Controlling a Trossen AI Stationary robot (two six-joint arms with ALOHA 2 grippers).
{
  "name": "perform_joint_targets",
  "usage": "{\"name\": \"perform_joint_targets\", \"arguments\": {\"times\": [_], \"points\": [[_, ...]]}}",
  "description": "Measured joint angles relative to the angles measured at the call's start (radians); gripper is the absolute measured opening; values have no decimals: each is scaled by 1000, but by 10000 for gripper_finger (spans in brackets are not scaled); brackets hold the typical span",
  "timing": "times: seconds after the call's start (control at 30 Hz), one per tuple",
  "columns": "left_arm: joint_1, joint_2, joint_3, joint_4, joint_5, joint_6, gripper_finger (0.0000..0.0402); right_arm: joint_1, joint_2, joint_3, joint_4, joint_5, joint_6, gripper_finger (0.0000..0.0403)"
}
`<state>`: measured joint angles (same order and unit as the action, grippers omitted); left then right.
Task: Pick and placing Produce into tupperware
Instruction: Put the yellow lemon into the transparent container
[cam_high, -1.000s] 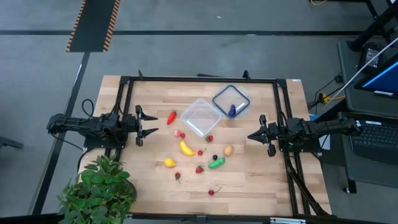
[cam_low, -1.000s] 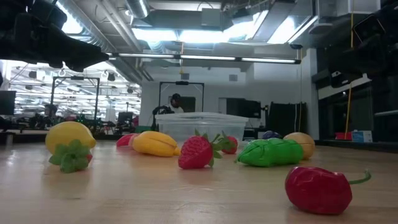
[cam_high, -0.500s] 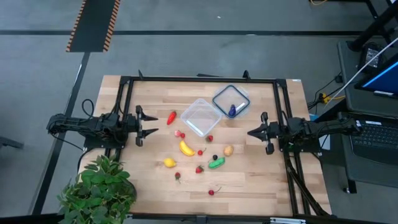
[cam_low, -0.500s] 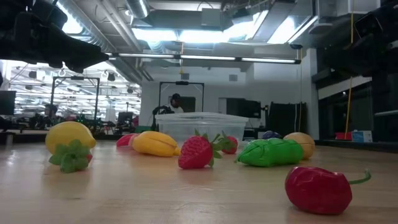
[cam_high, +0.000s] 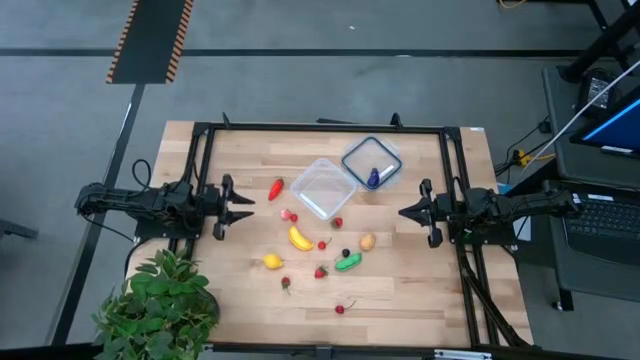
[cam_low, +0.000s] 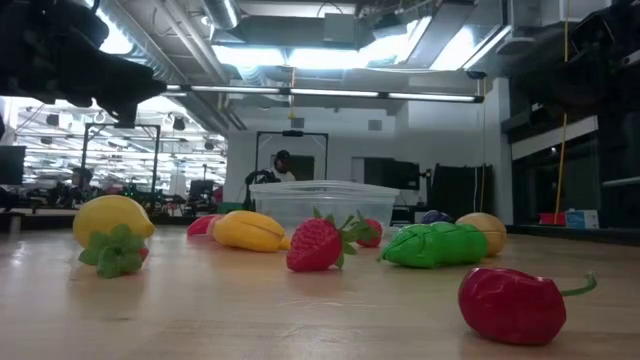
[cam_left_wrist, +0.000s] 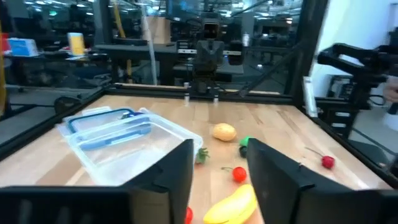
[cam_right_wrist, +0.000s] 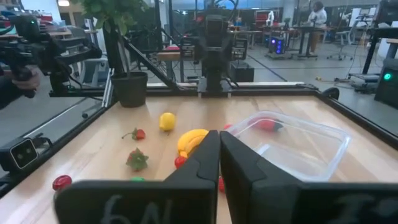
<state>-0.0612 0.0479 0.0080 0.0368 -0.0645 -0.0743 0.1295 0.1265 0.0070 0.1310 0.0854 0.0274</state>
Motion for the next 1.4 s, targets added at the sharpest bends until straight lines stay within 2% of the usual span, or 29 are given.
{"name": "perform_joint_targets", "arguments": {"times": [0.07,0.33,0.47,0.63,0.93,1.17,1.4], "points": [[0,0,0,0,30,2,107,0,0,0,0,0,-7,16],[0,0,0,36,26,6,38,0,0,0,3,1,21,16],[0,0,0,45,20,77,7,0,0,0,10,2,-16,16],[0,0,0,48,19,103,1,0,0,0,51,3,-105,13],[0,38,5,60,-12,84,1,0,19,60,16,1,-86,6],[0,182,108,58,-23,84,0,0,161,130,1,0,-100,4],[-3,467,269,9,-22,146,0,0,337,232,-8,0,-143,5]]}}
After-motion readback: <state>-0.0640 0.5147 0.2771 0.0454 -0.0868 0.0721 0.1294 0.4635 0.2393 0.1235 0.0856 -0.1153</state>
